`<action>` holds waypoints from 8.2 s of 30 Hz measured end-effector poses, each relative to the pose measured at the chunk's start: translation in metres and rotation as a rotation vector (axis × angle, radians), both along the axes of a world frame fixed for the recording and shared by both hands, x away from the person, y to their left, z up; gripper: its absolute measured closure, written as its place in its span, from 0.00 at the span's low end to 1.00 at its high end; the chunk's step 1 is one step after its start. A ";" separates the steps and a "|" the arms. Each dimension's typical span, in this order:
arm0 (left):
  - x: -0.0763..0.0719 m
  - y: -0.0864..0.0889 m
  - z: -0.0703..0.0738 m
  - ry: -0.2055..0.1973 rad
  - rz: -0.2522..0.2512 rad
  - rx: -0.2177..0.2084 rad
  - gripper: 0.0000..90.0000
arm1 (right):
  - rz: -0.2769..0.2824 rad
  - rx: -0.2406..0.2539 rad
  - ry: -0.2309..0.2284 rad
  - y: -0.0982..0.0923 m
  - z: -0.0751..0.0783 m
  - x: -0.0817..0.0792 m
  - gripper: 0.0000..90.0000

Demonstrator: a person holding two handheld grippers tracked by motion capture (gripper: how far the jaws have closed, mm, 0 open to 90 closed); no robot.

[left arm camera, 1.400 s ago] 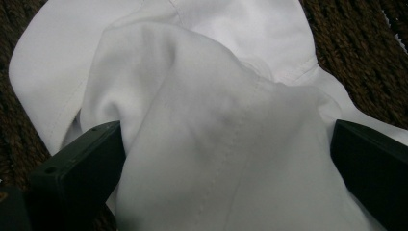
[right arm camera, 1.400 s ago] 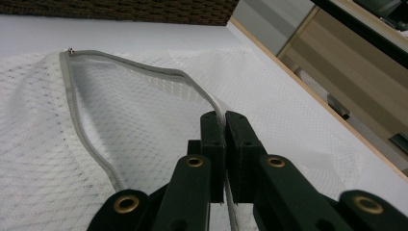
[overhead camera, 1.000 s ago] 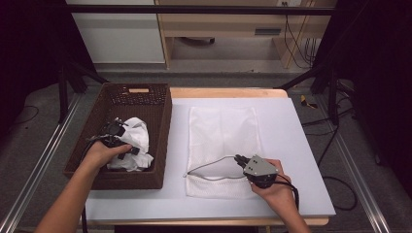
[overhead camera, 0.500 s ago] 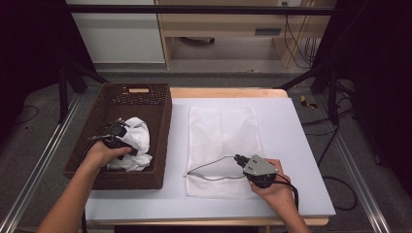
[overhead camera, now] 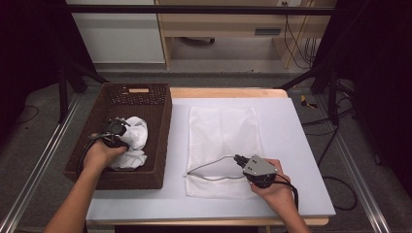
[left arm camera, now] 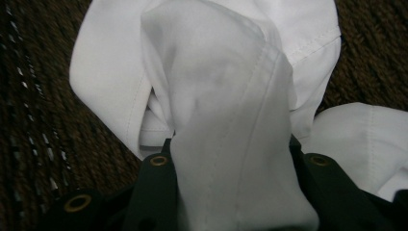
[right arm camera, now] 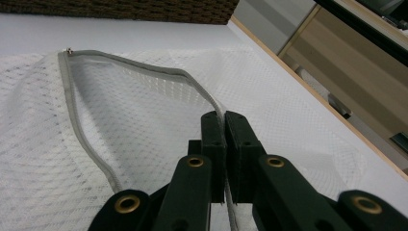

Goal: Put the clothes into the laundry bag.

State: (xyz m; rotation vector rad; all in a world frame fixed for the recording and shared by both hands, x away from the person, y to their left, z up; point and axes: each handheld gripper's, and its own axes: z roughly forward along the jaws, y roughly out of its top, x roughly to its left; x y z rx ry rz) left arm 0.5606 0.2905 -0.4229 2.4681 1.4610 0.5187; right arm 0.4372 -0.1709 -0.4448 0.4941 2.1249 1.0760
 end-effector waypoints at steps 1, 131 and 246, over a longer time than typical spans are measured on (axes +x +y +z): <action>0.000 -0.001 0.002 -0.016 -0.004 -0.003 0.72 | 0.000 0.001 0.000 0.000 0.000 0.000 0.97; -0.174 -0.194 0.071 -0.161 -0.683 -0.444 0.72 | 0.012 0.382 0.324 -0.025 -0.012 0.022 0.99; -0.117 -0.239 0.009 -0.093 -0.547 -0.377 0.71 | 0.038 0.314 0.215 -0.005 0.032 0.026 0.99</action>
